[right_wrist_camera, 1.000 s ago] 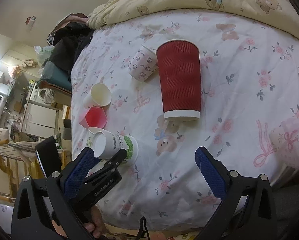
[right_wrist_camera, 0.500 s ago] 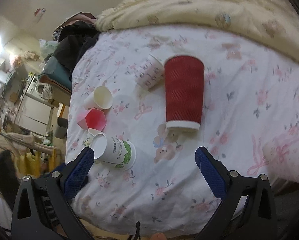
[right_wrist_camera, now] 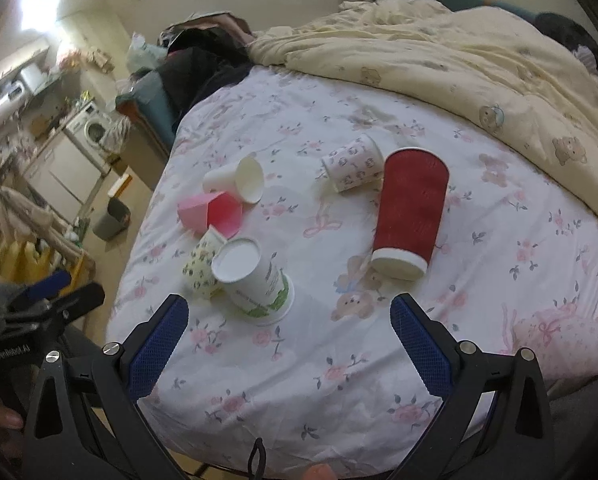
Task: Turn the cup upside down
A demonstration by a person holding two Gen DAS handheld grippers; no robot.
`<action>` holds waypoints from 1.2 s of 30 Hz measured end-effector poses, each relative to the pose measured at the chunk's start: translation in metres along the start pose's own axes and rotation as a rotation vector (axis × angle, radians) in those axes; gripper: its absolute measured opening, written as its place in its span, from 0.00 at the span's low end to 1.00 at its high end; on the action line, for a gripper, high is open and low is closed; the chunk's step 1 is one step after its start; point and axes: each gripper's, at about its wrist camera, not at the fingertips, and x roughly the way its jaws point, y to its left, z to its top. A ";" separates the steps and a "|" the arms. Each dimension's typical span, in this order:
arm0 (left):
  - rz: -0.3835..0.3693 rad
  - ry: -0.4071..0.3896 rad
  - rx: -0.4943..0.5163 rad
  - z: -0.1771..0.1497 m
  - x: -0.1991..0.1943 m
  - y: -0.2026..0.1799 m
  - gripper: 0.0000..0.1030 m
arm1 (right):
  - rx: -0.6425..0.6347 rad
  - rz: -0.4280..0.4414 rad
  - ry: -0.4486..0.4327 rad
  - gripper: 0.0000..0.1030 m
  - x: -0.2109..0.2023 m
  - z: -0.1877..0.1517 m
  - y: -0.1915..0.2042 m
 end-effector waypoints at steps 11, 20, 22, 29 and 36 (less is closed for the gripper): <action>0.014 -0.026 -0.006 -0.002 0.005 -0.004 1.00 | -0.064 -0.057 -0.031 1.00 0.004 0.001 0.014; 0.015 -0.033 0.000 -0.001 0.003 -0.007 1.00 | -0.042 -0.051 -0.029 1.00 0.003 0.003 0.010; 0.011 -0.037 -0.004 -0.001 0.002 -0.007 1.00 | -0.043 -0.053 -0.028 1.00 0.003 0.003 0.010; 0.009 -0.046 -0.018 0.000 0.003 -0.004 1.00 | -0.049 -0.052 -0.031 1.00 0.003 0.002 0.011; -0.002 -0.037 -0.024 0.001 0.005 -0.003 1.00 | -0.031 -0.036 -0.033 1.00 0.001 0.003 0.008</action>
